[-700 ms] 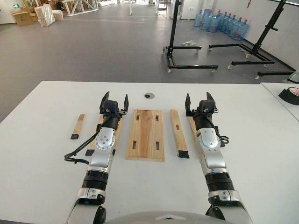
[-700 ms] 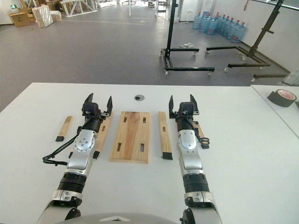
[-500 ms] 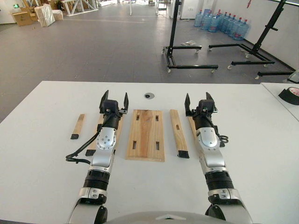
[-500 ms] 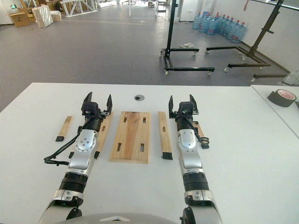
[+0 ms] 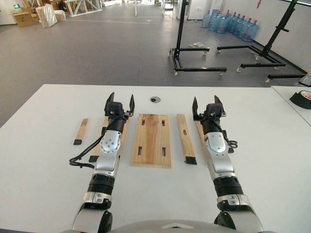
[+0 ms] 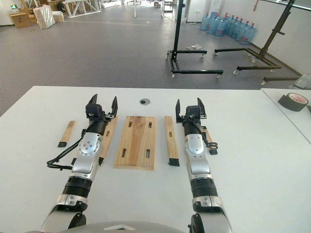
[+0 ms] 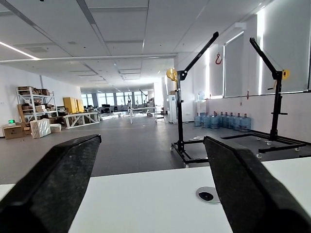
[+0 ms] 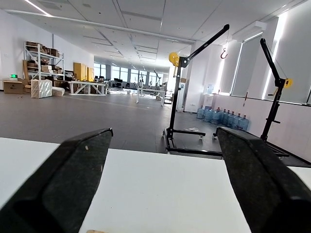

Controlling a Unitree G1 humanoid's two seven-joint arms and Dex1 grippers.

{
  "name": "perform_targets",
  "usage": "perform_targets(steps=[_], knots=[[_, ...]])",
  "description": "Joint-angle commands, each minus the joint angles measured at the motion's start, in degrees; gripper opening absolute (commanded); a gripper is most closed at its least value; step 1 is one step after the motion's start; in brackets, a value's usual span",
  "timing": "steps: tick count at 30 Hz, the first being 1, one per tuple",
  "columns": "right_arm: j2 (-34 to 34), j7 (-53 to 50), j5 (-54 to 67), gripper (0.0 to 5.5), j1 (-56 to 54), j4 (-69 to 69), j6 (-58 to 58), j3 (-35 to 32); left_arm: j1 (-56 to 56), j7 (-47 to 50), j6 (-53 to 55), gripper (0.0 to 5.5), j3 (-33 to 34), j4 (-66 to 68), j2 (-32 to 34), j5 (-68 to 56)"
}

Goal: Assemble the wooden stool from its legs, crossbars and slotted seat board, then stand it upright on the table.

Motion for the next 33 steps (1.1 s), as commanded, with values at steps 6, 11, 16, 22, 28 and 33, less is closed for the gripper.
perform_targets(steps=[6, 11, 16, 22, 28, 33], knots=[[-0.8, 0.8, -1.8, 3.95, -1.9, 1.3, -0.7, 1.8, 0.1, 0.4, 0.2, 3.9, -0.7, -0.4, -0.1, 0.8], [-0.9, 0.9, -2.0, 3.95, -2.2, 1.9, -1.2, 2.1, -0.1, -0.2, 1.3, 3.9, -0.5, -0.3, -0.1, -0.4], [-1.0, 0.6, -3.2, 3.95, -2.1, 2.3, -2.1, 2.9, -0.1, 0.5, 1.8, 3.9, -0.3, -0.3, 0.3, 0.3], [-1.4, 1.3, -3.3, 3.95, -2.3, 2.8, -2.7, 3.4, 0.2, 1.3, 1.9, 3.9, -0.6, -0.7, -0.1, 1.0], [-1.1, 2.1, -1.7, 3.95, -2.5, 2.1, -0.9, 2.6, 0.5, 1.9, 1.7, 3.9, -0.7, -0.8, 0.0, 1.8], [-3.8, 5.9, 7.7, 3.95, -4.4, -1.5, 7.7, -3.8, 2.3, 1.4, 1.5, 3.9, -0.9, -2.6, -0.6, 0.9]])
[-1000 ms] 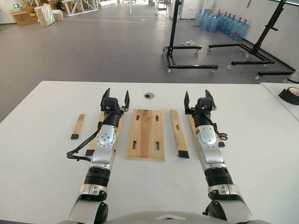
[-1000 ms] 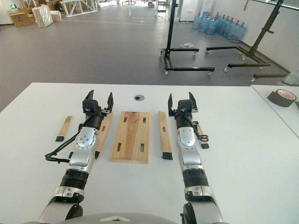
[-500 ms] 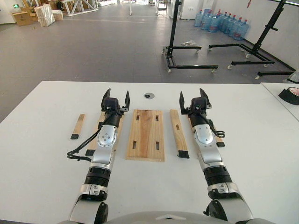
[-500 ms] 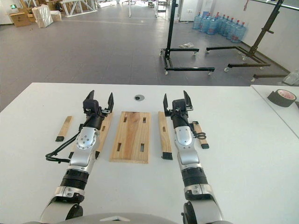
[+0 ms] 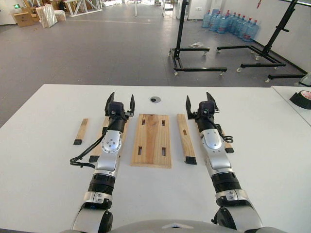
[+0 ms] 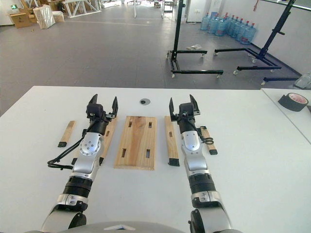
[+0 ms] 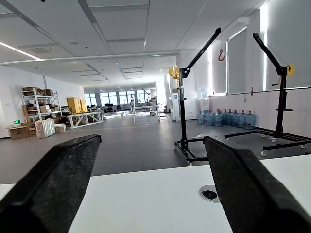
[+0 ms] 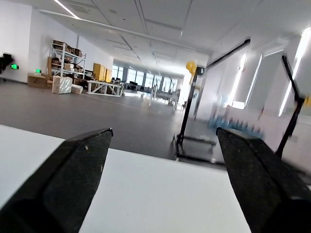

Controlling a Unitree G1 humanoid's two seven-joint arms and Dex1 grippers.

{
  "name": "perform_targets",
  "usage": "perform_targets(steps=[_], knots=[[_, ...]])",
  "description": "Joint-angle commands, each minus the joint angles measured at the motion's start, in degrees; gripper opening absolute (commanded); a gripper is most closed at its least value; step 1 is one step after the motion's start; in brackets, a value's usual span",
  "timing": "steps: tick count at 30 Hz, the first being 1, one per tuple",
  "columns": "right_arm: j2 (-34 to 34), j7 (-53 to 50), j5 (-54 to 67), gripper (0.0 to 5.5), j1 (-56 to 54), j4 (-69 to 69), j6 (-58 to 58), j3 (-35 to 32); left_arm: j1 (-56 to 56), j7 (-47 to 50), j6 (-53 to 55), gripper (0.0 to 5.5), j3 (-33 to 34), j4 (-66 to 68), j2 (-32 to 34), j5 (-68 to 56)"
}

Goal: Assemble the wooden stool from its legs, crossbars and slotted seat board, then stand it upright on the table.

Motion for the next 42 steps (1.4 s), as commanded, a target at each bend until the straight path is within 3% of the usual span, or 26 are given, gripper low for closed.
perform_targets(steps=[1, 7, 13, 19, 23, 30, 34, 38, 42], knots=[[-5.1, 3.4, 4.2, 3.95, -2.5, -2.5, 5.0, -4.6, 2.2, -0.2, 0.9, 3.9, -0.4, -2.4, -0.8, -0.5], [-15.2, 14.1, 12.9, 3.95, 6.5, -5.0, 16.7, -12.2, 5.1, 1.2, 0.7, 3.9, 0.2, -5.2, -1.3, -0.3], [-16.1, 20.1, 17.2, 3.95, 17.6, -10.4, 26.5, -12.1, 7.1, 1.9, 0.7, 3.9, 0.5, -7.3, -1.7, -0.4], [-16.3, 21.2, 17.2, 3.95, 20.5, -10.1, 32.2, -11.2, 7.5, 2.2, 0.8, 3.9, 0.5, -7.7, -2.2, -0.2], [-16.1, 19.5, 19.2, 3.26, 21.2, -10.6, 44.0, -11.5, 7.3, 2.6, 1.5, 3.87, 1.1, -7.8, -2.8, -1.2], [-17.9, 19.2, 16.6, 1.97, 24.5, -13.1, 52.0, -6.9, 8.0, 2.8, 1.7, 3.87, 1.3, -8.6, -3.2, -1.9], [-16.0, 18.8, 20.7, 1.31, 23.6, -13.2, 57.7, -9.1, 7.7, 2.7, 1.9, 3.87, 1.4, -8.4, -3.1, -2.1], [-15.1, 16.8, 24.0, 1.27, 19.7, -13.4, 62.3, -12.0, 7.1, -1.3, 4.5, 3.87, 0.9, -6.8, -3.4, -6.2], [-17.5, 14.9, 19.8, 1.27, 12.9, -11.2, 52.4, -12.4, 6.1, -5.4, 6.1, 3.87, 1.6, -7.3, -3.9, -11.3]])
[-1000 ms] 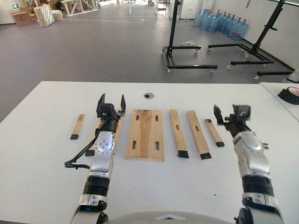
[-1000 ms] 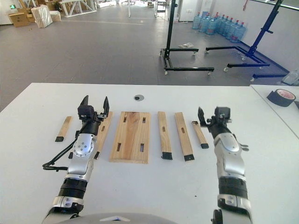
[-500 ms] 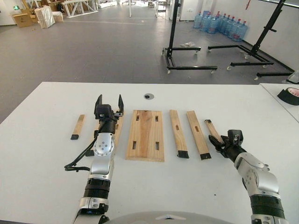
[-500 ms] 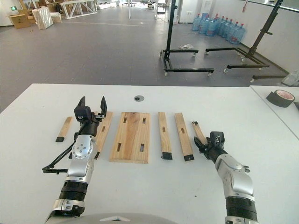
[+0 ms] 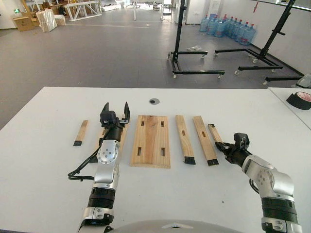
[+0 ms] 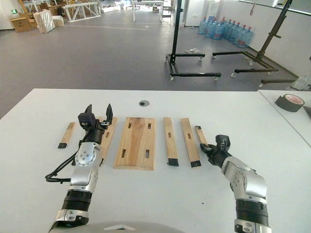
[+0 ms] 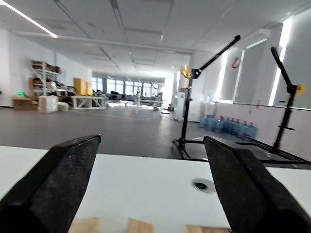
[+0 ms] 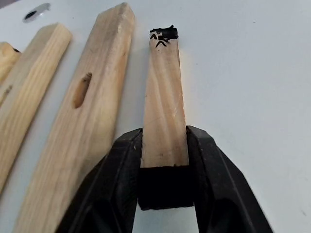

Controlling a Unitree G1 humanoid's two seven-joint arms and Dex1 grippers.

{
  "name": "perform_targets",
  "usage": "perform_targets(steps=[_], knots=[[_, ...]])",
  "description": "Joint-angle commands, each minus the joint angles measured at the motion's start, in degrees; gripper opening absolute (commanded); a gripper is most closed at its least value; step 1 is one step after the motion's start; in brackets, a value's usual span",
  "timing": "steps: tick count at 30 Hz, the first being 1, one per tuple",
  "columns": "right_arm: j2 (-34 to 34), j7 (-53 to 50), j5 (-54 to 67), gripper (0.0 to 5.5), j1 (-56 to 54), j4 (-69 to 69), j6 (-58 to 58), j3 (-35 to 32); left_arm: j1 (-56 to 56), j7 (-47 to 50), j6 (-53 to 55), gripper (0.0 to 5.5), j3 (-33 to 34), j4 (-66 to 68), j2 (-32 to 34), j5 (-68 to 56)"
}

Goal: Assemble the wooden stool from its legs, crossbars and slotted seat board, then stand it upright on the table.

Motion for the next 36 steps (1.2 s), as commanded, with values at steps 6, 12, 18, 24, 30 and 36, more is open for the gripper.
perform_targets(steps=[6, 12, 18, 24, 30, 36], knots=[[-4.5, 4.4, -15.0, 1.27, -13.7, 5.6, -31.7, 10.1, -2.9, -19.1, 16.8, 3.87, 3.4, -8.6, -1.3, -32.6], [2.9, 15.9, -10.6, 1.27, -11.9, -4.0, -36.5, 22.4, -0.5, -28.2, 39.9, 3.87, 3.1, -14.5, 2.1, -54.6], [2.6, 20.7, -11.7, 1.27, -8.1, -8.8, -36.6, 28.0, -1.5, -25.2, 45.0, 3.87, 4.3, -8.9, 3.6, -53.1], [0.9, 22.7, -16.4, 1.27, -7.4, -6.9, -37.7, 32.2, -3.0, -26.6, 46.7, 3.87, 5.2, -7.7, 2.8, -53.4], [-1.3, 24.9, -17.0, 1.27, -6.9, -5.6, -39.7, 31.4, -2.5, -27.6, 48.4, 3.87, 4.5, -8.8, 3.9, -51.8], [-5.4, 29.1, -16.7, 1.27, -7.2, -4.8, -40.1, 29.9, -2.4, -27.9, 48.4, 3.26, 3.1, -8.4, 2.8, -49.4]])
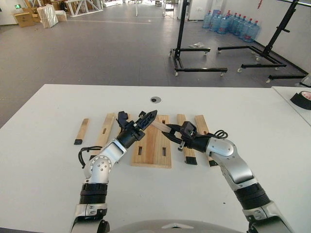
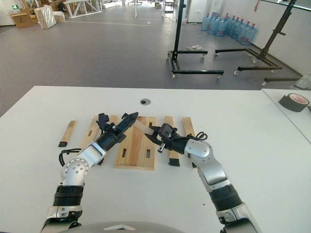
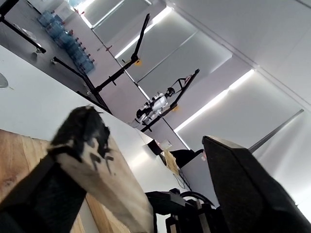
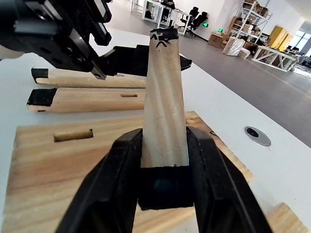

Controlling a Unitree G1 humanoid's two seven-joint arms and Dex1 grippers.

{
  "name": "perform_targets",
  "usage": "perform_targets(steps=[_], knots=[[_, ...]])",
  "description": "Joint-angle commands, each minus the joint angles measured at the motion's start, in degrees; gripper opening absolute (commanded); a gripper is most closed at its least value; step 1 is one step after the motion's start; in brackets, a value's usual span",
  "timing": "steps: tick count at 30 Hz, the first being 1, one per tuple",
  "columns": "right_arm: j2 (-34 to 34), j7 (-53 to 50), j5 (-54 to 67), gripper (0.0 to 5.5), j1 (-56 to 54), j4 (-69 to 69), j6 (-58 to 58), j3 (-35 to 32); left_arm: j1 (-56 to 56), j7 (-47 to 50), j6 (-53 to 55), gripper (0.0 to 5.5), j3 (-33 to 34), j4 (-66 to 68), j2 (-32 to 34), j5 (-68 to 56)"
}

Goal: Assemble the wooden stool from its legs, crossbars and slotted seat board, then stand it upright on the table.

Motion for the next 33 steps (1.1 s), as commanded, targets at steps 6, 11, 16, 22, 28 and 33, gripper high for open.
perform_targets(steps=[6, 11, 16, 22, 28, 33], knots=[[-2.1, 3.2, 1.1, 1.27, -0.2, 0.4, 1.5, -1.0, -0.3, -0.6, 0.3, 2.3, -1.0, -0.6, -1.8, 1.7], [-2.0, 2.5, 0.6, 1.27, 0.0, 1.1, 0.6, -1.2, -0.3, -1.2, 1.2, 1.55, -0.1, -1.0, -1.9, 0.4], [-1.5, 1.3, -0.5, 1.27, -0.1, 2.0, 0.0, -1.3, -0.6, -0.5, 0.1, 0.71, 0.8, 0.3, -2.3, 2.2], [-0.3, -1.2, -2.1, 1.27, -0.9, 3.7, 0.6, -1.8, -1.6, -1.5, -3.8, 0.41, -0.6, 0.9, -1.5, 7.6], [0.2, -2.5, 1.3, 2.09, -0.5, 1.4, 9.1, -4.6, -4.8, -0.4, -10.2, 0.39, 4.0, 2.3, 0.5, 11.1], [3.0, -7.8, 1.4, 2.68, 0.1, 0.2, 10.2, -6.7, -8.9, 1.4, -15.9, 0.39, 10.9, 8.4, 5.5, 13.4]])
